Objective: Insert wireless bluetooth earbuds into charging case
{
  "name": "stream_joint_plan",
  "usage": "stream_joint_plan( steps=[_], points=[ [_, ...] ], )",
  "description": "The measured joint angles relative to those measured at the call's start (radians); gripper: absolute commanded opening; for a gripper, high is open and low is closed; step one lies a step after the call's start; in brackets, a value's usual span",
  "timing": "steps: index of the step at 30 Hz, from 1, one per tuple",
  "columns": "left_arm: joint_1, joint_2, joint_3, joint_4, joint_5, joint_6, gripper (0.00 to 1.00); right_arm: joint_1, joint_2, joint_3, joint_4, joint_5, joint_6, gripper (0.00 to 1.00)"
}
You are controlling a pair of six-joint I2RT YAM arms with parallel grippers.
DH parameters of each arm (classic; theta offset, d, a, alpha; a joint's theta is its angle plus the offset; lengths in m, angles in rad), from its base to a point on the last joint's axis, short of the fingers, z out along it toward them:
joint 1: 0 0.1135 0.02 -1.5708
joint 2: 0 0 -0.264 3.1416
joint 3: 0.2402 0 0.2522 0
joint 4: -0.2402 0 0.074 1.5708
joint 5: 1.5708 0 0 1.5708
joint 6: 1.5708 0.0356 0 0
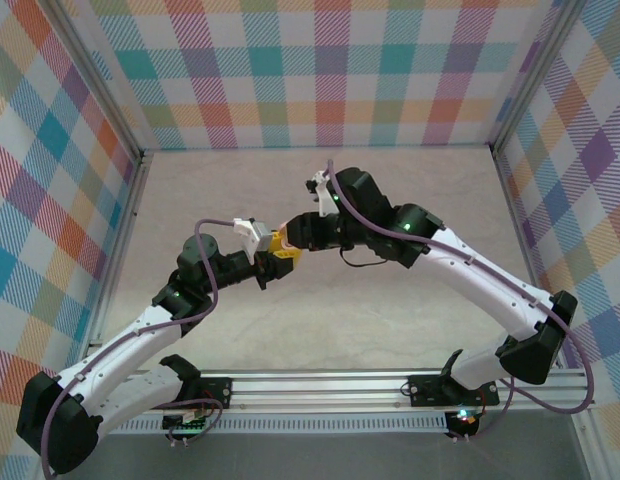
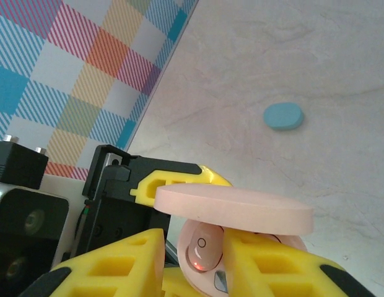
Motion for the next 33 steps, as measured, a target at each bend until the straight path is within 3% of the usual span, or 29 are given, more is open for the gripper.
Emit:
stream_joint_plan(
  steps=[17, 23, 33],
  points=[
    [0.000, 0.000, 0.000, -0.001, 0.002, 0.000, 0.20, -0.022, 0.014, 0.226, -0.149, 0.050, -0.120, 0.33],
    [0.000, -0.018, 0.000, -0.025, 0.013, 0.000, 0.20, -0.118, 0.159, 0.395, -0.253, -0.021, -0.188, 0.32],
    [0.000, -0.034, 0.000, -0.037, 0.013, 0.000, 0.20, -0.138, 0.250, 0.403, -0.337, -0.154, -0.234, 0.30]
  ],
)
